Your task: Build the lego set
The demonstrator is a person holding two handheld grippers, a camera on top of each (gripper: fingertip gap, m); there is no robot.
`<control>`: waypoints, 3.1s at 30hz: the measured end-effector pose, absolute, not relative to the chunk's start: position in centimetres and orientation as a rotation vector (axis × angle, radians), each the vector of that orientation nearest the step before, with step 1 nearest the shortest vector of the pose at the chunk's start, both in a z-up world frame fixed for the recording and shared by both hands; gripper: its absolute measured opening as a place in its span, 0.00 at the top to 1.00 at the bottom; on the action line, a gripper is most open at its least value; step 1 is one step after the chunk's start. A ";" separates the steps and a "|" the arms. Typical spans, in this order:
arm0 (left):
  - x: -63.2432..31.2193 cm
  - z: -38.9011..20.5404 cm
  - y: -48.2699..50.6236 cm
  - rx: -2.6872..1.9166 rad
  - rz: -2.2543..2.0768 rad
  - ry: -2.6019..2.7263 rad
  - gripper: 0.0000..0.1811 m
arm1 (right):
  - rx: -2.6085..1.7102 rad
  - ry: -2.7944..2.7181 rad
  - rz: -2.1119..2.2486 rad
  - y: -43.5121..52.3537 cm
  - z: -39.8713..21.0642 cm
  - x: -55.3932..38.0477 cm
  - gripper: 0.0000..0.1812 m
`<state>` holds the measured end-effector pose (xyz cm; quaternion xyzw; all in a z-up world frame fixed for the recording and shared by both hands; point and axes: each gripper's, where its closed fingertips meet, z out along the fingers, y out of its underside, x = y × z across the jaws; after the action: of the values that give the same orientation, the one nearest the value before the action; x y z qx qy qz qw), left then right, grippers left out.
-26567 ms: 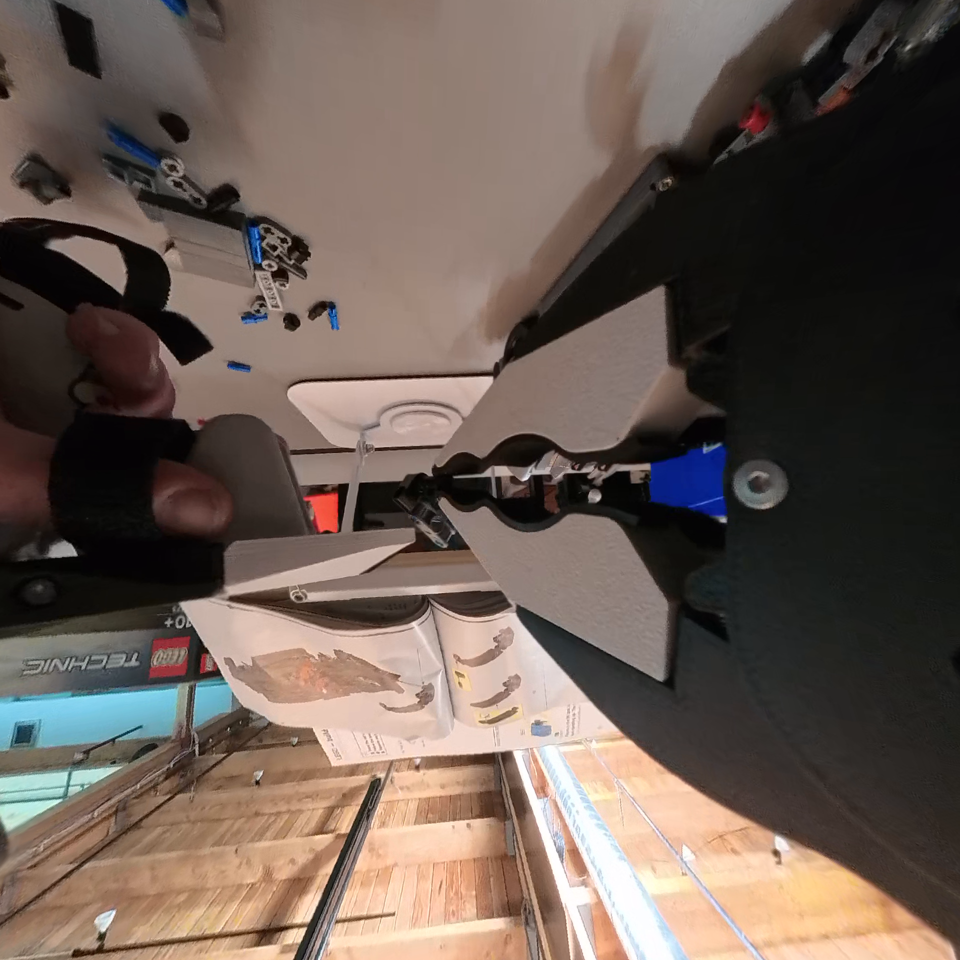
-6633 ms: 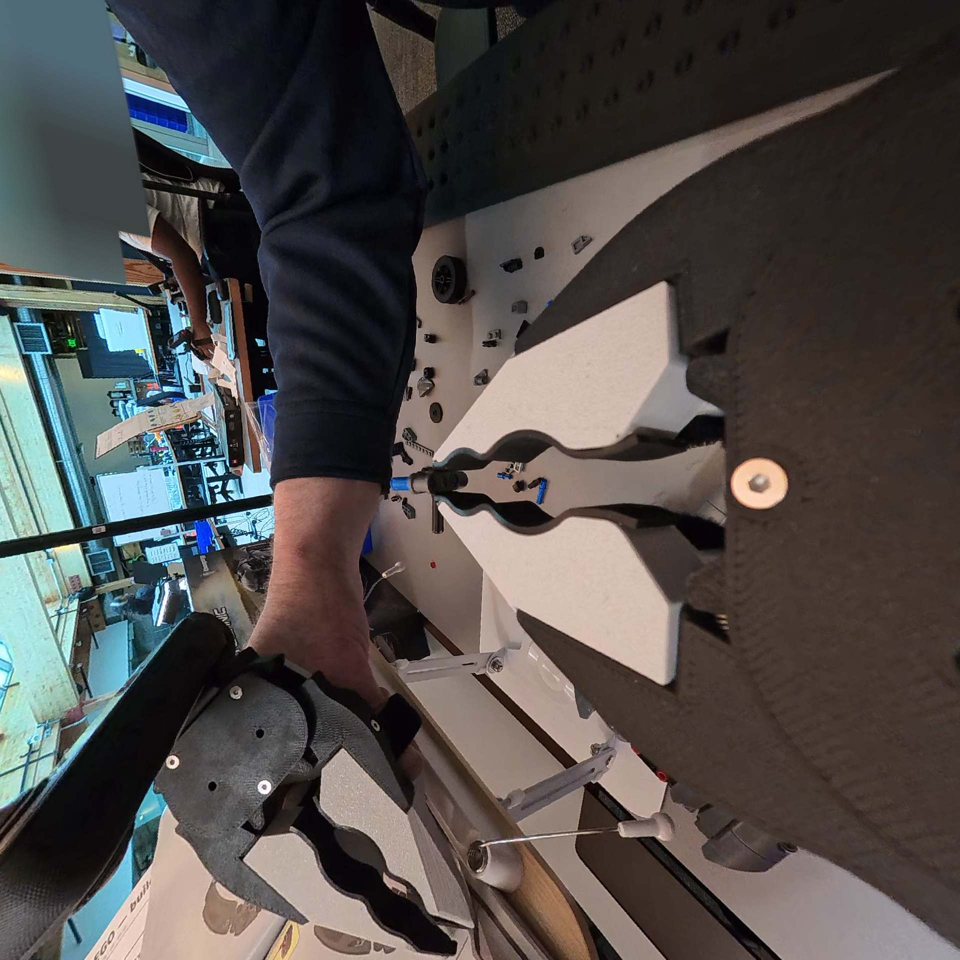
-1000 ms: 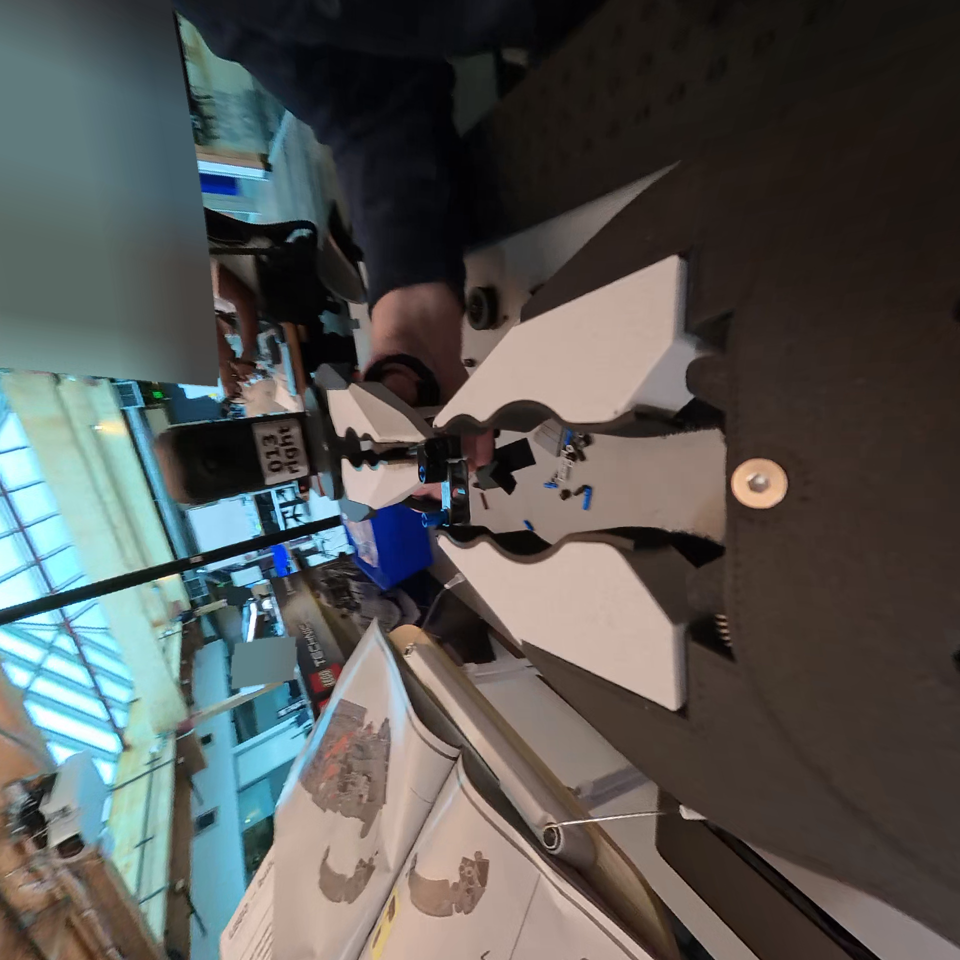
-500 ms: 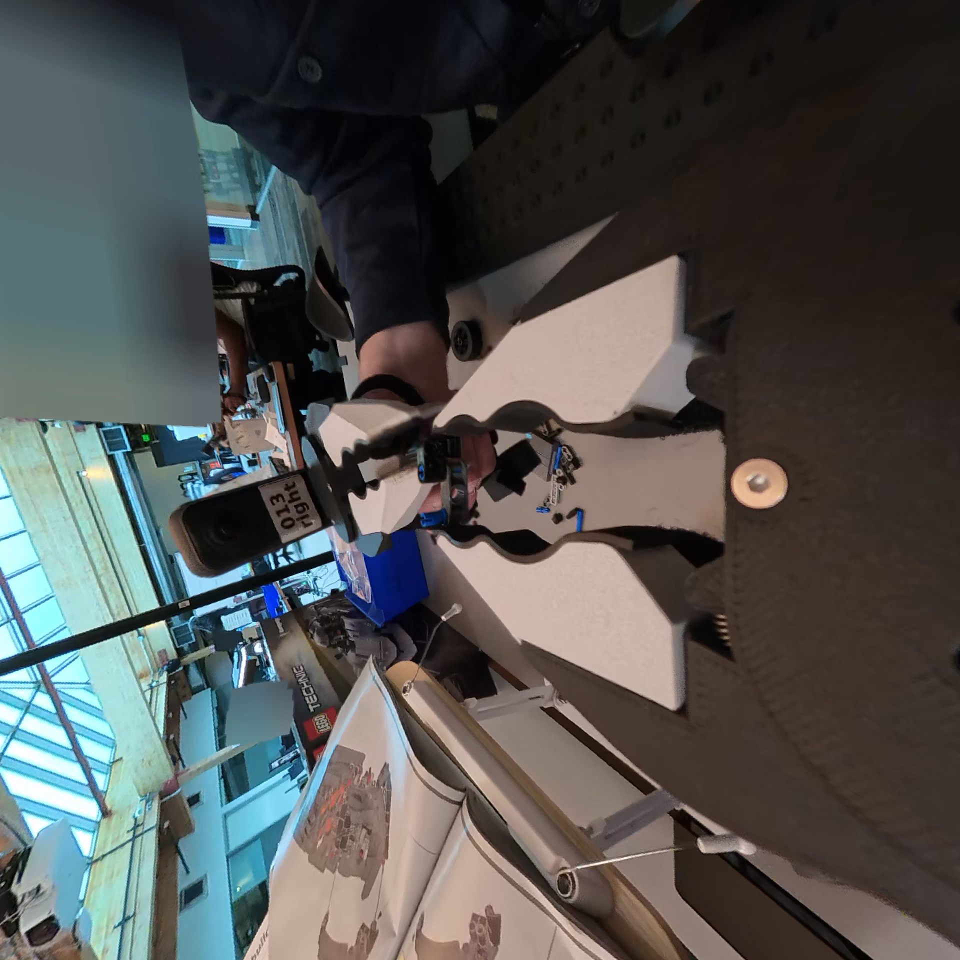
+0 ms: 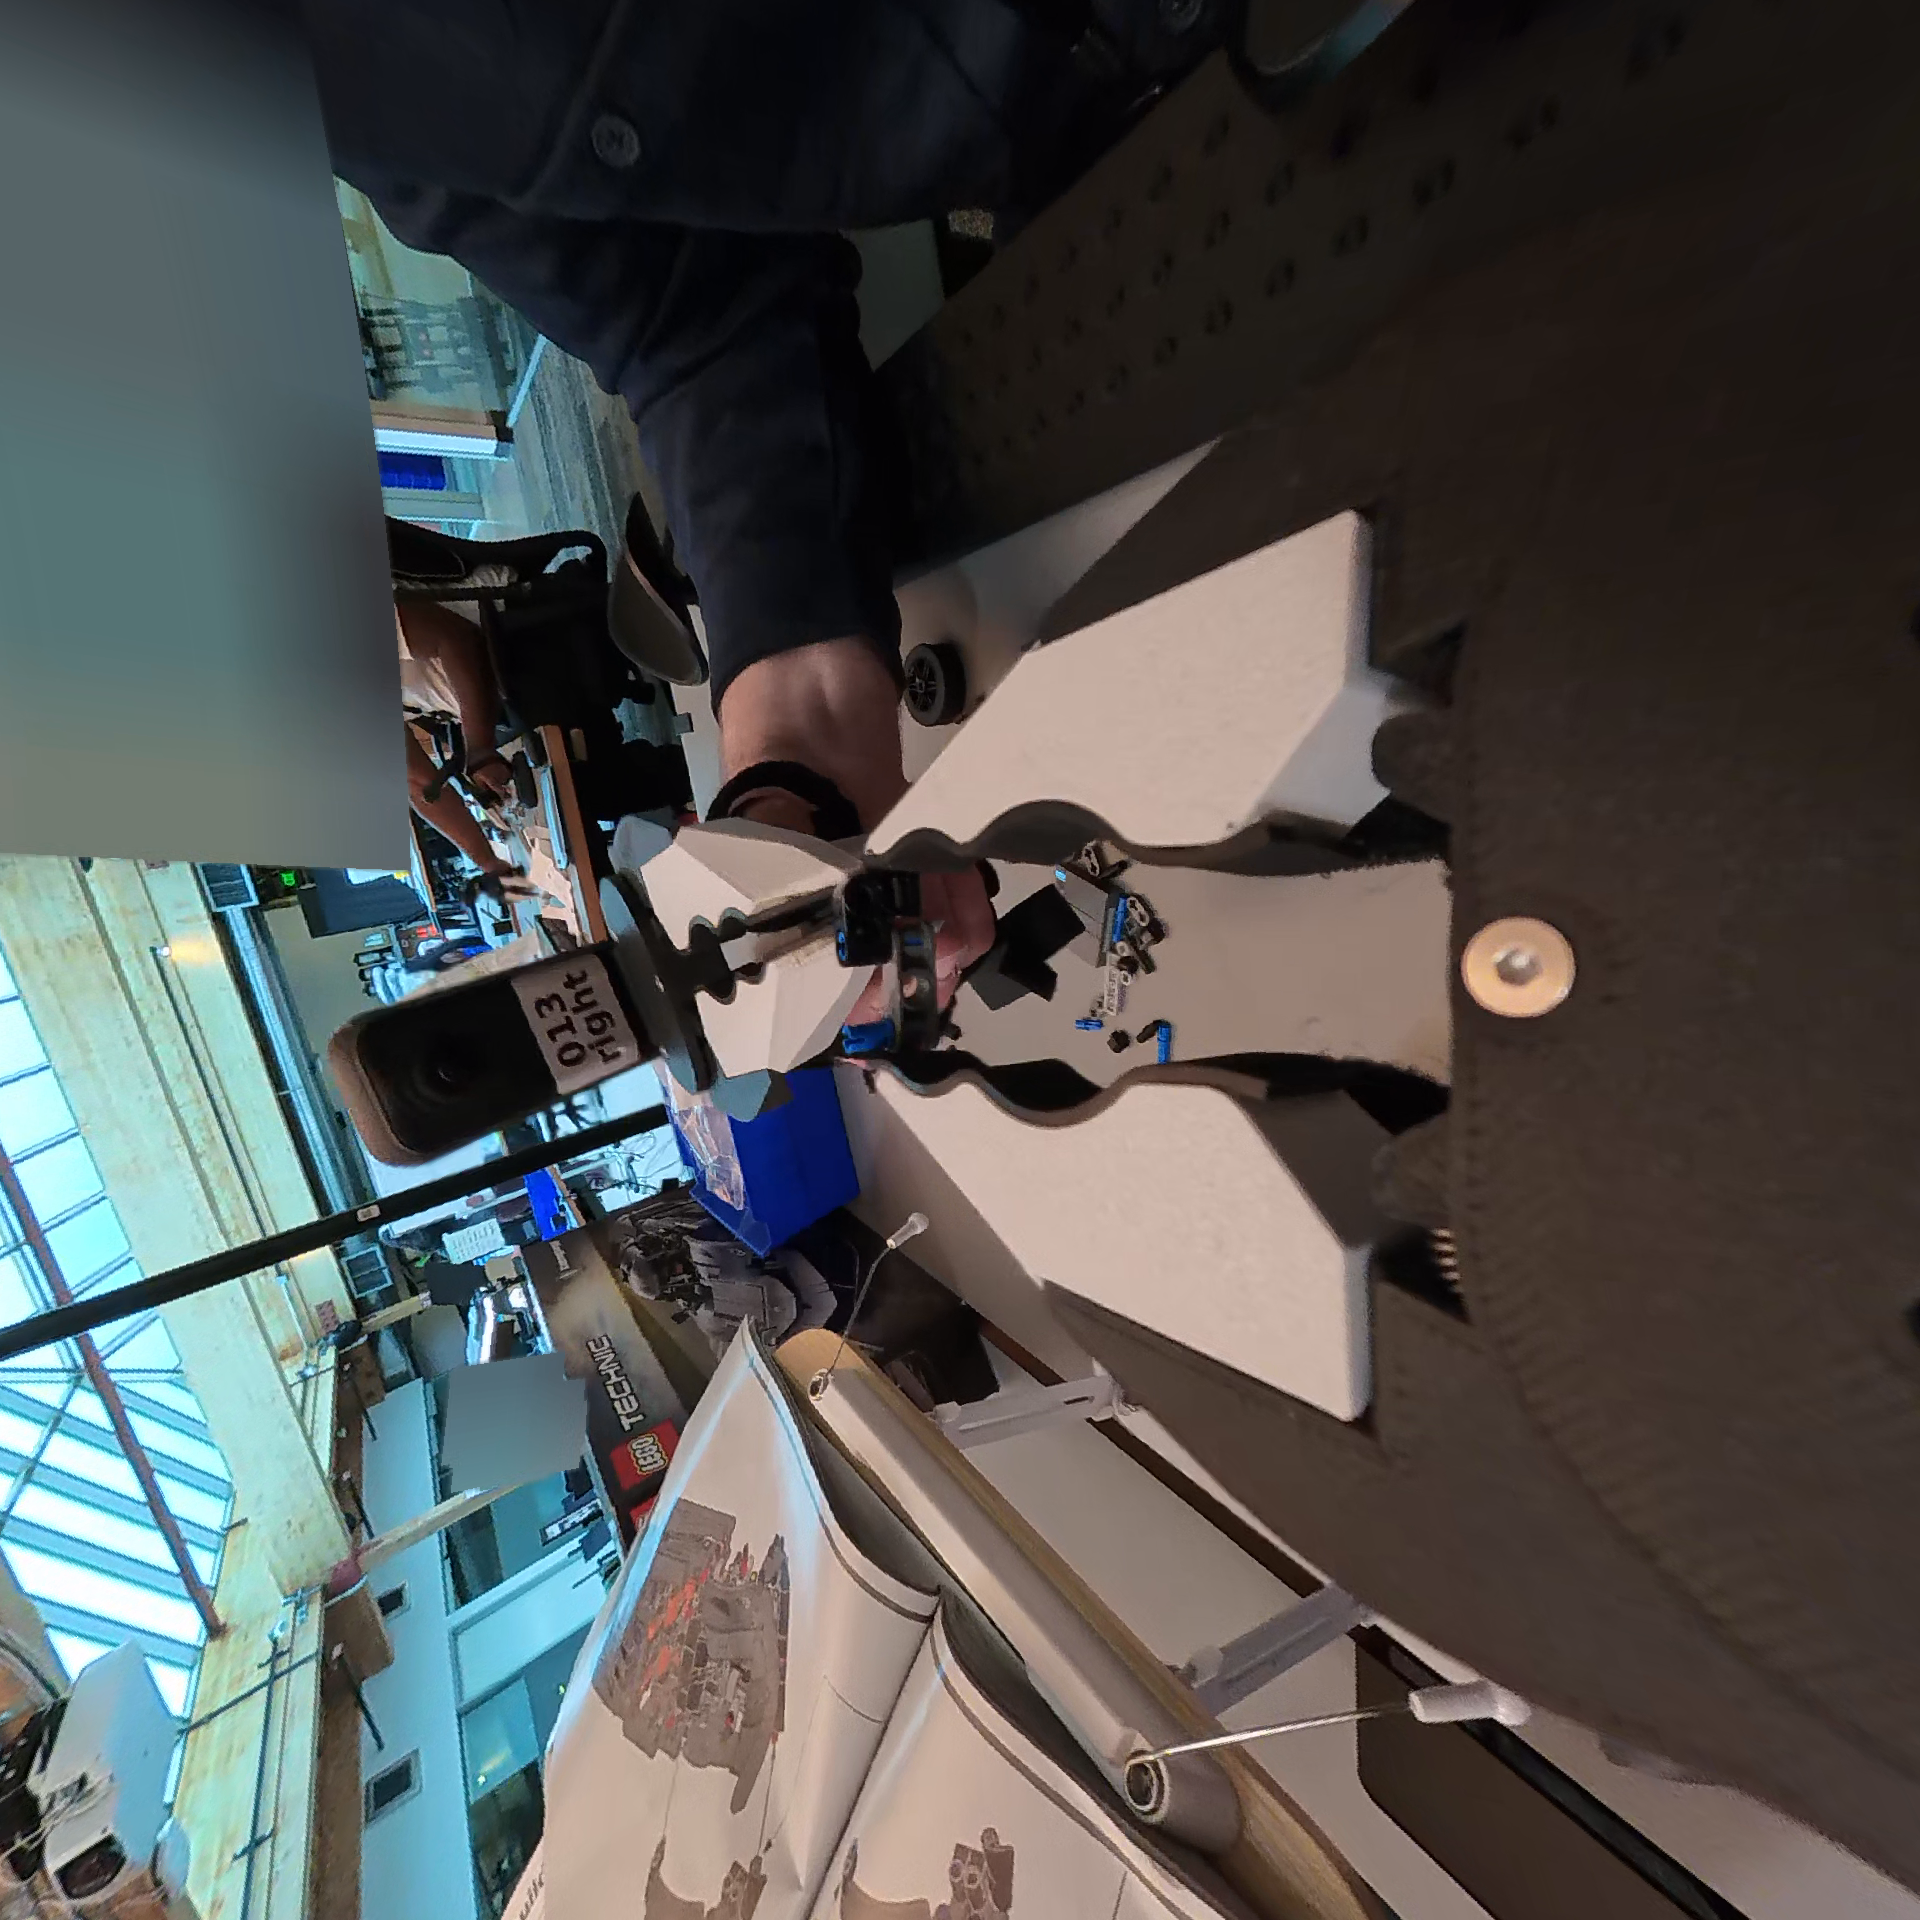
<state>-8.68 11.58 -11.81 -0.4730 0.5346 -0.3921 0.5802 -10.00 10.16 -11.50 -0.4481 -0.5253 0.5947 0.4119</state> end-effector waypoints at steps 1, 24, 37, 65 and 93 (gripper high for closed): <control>-8.7 -11.9 11.7 -1.113 -0.904 1.248 0.83 | -1.124 -1.322 1.482 10.3 -11.5 -10.0 0.99; -10.2 -12.2 14.1 -1.177 -0.552 1.215 0.83 | -1.133 -1.259 1.364 12.2 -10.7 -8.1 0.99; -3.8 -25.3 13.1 -1.654 -0.090 1.749 0.83 | -1.436 -1.284 1.022 15.3 -14.8 -2.6 1.00; -0.2 -31.9 12.2 -2.105 -0.291 1.712 0.74 | -1.584 -1.343 0.942 16.4 -18.9 -0.6 0.99; -6.0 -24.6 10.0 -2.090 -0.705 1.638 0.90 | -1.768 -2.188 0.305 11.8 -30.3 0.2 0.99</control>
<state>-5.99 9.96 -24.65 -0.7459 0.5848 -0.2515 0.1959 0.18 11.78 -30.33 -0.6172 -0.7640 0.1063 0.1554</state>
